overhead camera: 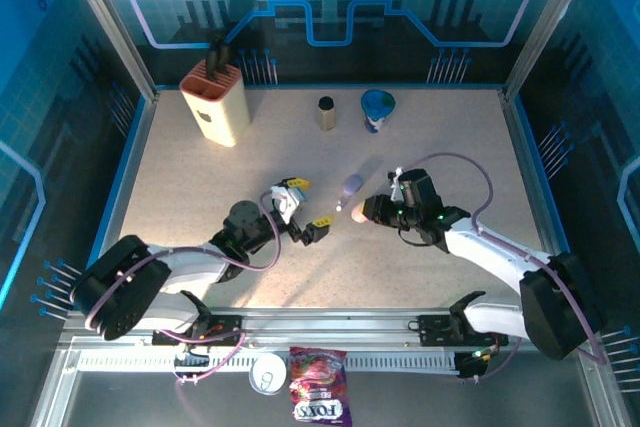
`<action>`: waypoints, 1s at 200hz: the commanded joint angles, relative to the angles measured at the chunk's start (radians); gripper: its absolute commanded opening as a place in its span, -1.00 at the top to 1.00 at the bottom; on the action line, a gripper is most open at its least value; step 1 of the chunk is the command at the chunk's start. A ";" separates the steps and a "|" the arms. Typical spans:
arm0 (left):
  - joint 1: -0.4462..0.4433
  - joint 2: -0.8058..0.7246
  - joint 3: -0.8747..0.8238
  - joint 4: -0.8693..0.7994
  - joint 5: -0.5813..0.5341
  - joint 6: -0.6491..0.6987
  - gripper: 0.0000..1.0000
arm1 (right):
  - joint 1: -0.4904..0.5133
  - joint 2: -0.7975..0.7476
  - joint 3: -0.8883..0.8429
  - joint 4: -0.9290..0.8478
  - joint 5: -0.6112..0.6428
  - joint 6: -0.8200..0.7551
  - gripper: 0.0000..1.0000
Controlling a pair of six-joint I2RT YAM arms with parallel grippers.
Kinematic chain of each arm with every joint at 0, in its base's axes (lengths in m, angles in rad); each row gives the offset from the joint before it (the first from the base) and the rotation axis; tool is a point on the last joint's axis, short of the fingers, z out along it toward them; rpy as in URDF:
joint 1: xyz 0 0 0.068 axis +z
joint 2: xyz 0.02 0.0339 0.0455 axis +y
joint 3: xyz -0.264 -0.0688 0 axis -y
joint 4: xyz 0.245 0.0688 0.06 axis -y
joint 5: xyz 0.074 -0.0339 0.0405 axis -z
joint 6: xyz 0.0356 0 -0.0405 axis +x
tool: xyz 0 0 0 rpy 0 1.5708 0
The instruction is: Insert the wireless bluetooth earbuds into the charging case
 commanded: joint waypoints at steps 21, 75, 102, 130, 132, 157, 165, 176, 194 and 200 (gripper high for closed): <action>0.011 -0.079 0.082 -0.382 -0.084 0.026 -0.99 | 0.002 0.028 -0.104 0.024 0.042 0.020 0.72; 0.012 -0.068 0.311 -0.928 -0.177 -0.059 -0.99 | 0.001 0.028 -0.105 -0.010 0.111 -0.016 0.28; 0.013 -0.040 0.386 -1.067 -0.237 -0.092 -0.99 | 0.001 -0.021 -0.091 -0.028 0.151 -0.065 -0.12; 0.020 -0.028 0.459 -1.250 -0.294 -0.101 -0.98 | 0.010 -0.086 -0.076 -0.058 0.176 -0.104 -0.30; 0.020 -0.026 0.464 -1.263 -0.301 -0.103 -0.98 | 0.013 -0.090 -0.076 -0.058 0.177 -0.105 -0.31; 0.039 0.021 0.518 -1.416 -0.409 -0.167 -0.94 | 0.038 -0.125 -0.064 -0.041 0.194 -0.108 -0.34; 0.048 0.044 0.544 -1.471 -0.435 -0.201 -0.93 | 0.049 -0.126 -0.060 -0.037 0.198 -0.109 -0.34; 0.059 0.077 0.589 -1.554 -0.458 -0.240 -0.93 | 0.062 -0.121 -0.050 -0.039 0.199 -0.112 -0.34; 0.069 0.116 0.637 -1.658 -0.487 -0.292 -0.87 | 0.074 -0.105 -0.037 -0.043 0.197 -0.118 -0.35; 0.074 0.123 0.638 -1.678 -0.497 -0.310 -0.83 | 0.075 -0.098 -0.034 -0.043 0.196 -0.120 -0.35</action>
